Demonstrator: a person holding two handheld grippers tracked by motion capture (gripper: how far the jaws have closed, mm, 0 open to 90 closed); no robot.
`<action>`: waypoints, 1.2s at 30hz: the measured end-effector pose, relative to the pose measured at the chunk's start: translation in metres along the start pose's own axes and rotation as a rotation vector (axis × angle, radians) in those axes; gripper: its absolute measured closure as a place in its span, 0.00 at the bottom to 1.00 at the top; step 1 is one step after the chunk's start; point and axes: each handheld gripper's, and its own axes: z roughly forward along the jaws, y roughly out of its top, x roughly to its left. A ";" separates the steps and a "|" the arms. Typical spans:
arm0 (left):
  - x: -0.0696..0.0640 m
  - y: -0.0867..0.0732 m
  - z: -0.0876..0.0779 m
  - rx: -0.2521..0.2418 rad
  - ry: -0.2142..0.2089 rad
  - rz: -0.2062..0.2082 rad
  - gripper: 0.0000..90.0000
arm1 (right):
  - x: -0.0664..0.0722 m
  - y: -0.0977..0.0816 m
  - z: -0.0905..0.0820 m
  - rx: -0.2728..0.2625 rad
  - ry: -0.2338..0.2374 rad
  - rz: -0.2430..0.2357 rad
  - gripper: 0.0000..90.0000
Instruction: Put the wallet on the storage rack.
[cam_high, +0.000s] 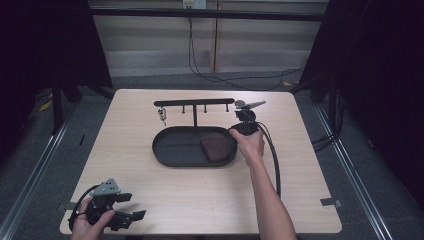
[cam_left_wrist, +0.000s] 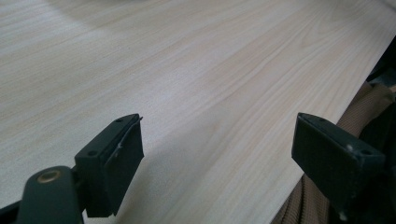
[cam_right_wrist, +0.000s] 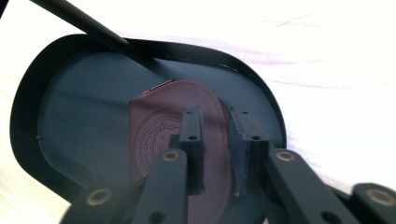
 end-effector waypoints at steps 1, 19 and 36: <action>0.000 0.000 0.000 0.001 0.000 0.001 0.18 | 0.000 0.000 -0.001 -0.003 -0.001 -0.004 0.80; 0.002 0.000 0.000 -0.002 0.007 -0.009 0.18 | 0.004 -0.010 -0.034 -0.070 0.018 -0.083 0.26; 0.004 -0.001 -0.002 -0.010 0.015 -0.026 0.18 | 0.001 -0.036 -0.056 -0.130 0.021 -0.127 0.17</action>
